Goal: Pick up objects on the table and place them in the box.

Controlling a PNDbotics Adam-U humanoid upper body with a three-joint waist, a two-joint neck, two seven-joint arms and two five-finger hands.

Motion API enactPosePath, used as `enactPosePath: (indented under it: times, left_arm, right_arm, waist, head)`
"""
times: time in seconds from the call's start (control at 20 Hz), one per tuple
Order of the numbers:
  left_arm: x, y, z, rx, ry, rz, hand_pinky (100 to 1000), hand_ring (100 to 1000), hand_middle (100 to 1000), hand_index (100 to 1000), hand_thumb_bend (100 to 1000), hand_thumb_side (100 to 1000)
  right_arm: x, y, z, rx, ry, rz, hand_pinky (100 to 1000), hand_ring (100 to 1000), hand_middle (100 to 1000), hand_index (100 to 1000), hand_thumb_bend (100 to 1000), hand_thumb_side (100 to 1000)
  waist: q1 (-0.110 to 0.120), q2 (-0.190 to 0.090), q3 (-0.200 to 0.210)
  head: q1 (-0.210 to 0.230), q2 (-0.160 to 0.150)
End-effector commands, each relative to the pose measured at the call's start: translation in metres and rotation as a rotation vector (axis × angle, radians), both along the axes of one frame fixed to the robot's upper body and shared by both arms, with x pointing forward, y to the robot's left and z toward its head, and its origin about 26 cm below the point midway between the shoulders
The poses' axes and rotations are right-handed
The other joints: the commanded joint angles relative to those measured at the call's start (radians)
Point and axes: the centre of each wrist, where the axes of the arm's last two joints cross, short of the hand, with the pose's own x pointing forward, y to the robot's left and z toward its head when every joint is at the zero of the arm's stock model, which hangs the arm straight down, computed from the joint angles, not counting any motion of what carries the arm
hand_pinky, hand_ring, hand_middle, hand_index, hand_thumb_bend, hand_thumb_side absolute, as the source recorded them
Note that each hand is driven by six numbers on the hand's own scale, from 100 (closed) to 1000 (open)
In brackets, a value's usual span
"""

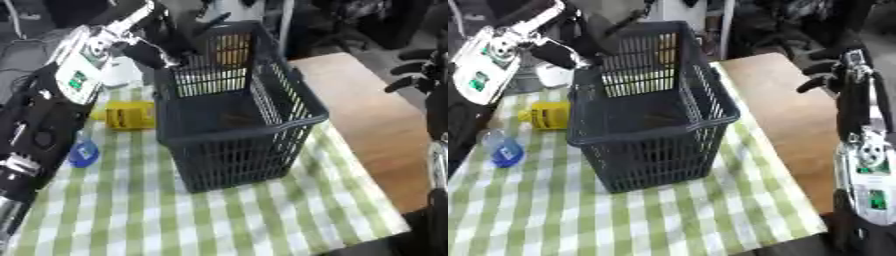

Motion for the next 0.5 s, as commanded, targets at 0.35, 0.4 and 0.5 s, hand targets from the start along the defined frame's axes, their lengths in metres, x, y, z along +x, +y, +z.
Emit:
enactPosePath:
  times: [0.35, 0.4, 0.5]
  left_arm:
    - [-0.008, 0.013, 0.021, 0.089, -0.252, 0.038, 820, 854, 887, 899, 825, 912]
    - [-0.009, 0.019, 0.022, 0.053, -0.277, 0.053, 813, 848, 881, 894, 821, 903]
    - [-0.015, 0.038, 0.023, -0.06, -0.313, 0.095, 771, 817, 837, 856, 776, 830]
  right_arm:
    - [0.001, 0.0, 0.009, -0.004, -0.029, 0.008, 449, 576, 612, 703, 100, 645]
    - [0.001, -0.001, 0.009, -0.004, -0.029, 0.007, 449, 576, 612, 703, 100, 645]
    - [0.002, -0.002, 0.01, -0.005, -0.031, 0.001, 449, 576, 612, 703, 100, 644]
  waist:
    - [-0.017, -0.022, 0.005]
    - [-0.017, -0.022, 0.006]
    - [-0.018, -0.019, 0.012]
  head:
    - [-0.006, -0.014]
    - [-0.006, -0.014]
    - [-0.01, -0.015]
